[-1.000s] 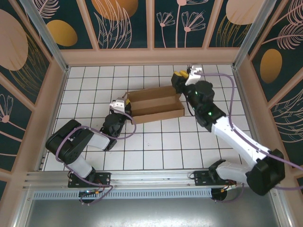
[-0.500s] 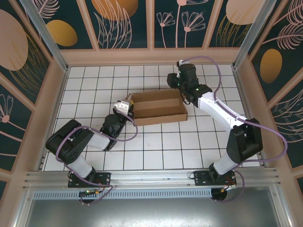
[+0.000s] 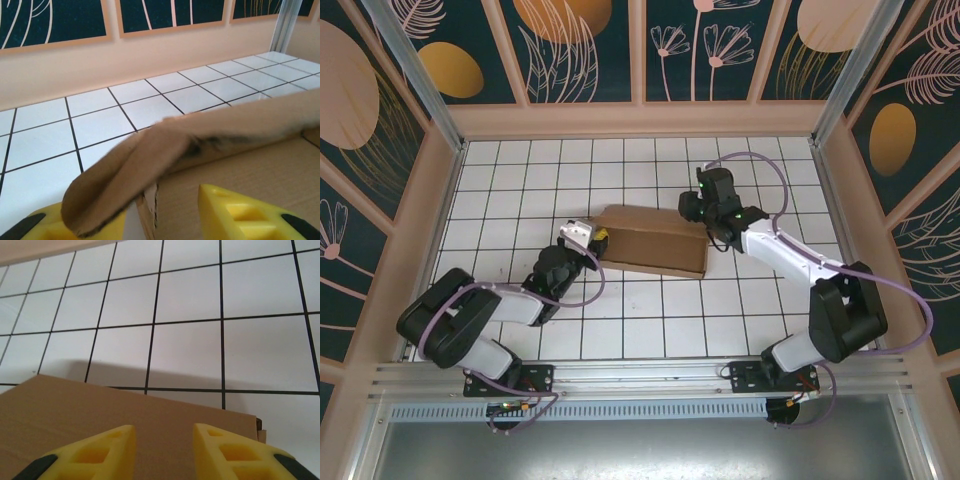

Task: Fold the paper box

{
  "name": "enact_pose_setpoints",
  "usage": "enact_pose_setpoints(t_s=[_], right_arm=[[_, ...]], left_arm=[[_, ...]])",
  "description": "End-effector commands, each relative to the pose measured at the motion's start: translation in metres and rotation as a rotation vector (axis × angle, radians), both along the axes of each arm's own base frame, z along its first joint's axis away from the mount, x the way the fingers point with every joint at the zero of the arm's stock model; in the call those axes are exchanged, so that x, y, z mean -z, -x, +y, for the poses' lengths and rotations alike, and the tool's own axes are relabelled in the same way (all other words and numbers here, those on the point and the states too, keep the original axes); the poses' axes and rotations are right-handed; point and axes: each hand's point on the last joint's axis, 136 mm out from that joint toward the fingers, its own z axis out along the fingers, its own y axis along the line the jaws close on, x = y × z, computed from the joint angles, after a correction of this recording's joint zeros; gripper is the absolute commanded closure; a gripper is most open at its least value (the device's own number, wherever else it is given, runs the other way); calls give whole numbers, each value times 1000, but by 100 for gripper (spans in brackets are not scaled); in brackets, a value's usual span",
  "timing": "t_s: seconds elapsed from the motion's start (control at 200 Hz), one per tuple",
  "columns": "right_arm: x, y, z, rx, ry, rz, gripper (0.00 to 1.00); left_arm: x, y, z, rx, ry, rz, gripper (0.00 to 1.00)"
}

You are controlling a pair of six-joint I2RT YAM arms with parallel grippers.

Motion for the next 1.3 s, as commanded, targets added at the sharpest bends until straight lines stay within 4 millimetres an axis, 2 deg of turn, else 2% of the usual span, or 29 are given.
enact_pose_setpoints(t_s=[0.0, 0.195, 0.34, 0.45, 0.52, 0.585, 0.661, 0.716, 0.811, 0.921, 0.981, 1.051, 1.126, 1.171, 1.196, 1.296], right_arm=[[-29, -6, -8, 13, -34, -91, 62], [-59, -12, -24, 32, -62, -157, 58], [-71, -4, -30, 41, -62, -200, 57], [-69, 6, -28, 21, -77, -202, 57], [-64, 13, -26, -4, -81, -196, 56], [-57, 18, -20, -45, -84, -187, 56], [-49, 21, -17, -57, -75, -173, 56], [-43, 23, -16, -62, -70, -159, 57], [-30, 29, -17, -69, -50, -125, 58], [-13, 38, -20, -76, -28, -88, 58], [-5, 44, -22, -81, -17, -71, 58], [5, 49, -24, -82, -8, -46, 59], [13, 52, -23, -88, 5, -23, 58], [19, 55, -18, -113, -3, 6, 57], [22, 55, -18, -113, 3, 20, 57], [23, 53, -21, -106, 41, 46, 57]], left_arm=[[6, 14, -1, 35, 28, 73, 57], [-10, 41, 1, 112, 53, 91, 55], [-28, 57, 19, 74, 101, 100, 55], [-42, 68, 40, 7, 167, 97, 56], [-58, 73, 53, -45, 247, 82, 57], [-74, 79, 54, -23, 293, 59, 56], [-86, 86, 45, 45, 310, 54, 54], [-93, 81, 48, 11, 354, 83, 58], [-106, 59, 71, -203, 410, 175, 62], [-129, 32, 80, -370, 433, 240, 80], [-135, 15, 81, -436, 416, 279, 83], [-123, -6, 82, -505, 396, 382, 80], [-97, -25, 62, -416, 408, 563, 74], [-69, -29, 50, -380, 407, 695, 75], [-69, -33, 39, -340, 419, 739, 74], [-33, -30, 10, -257, 418, 932, 66]])
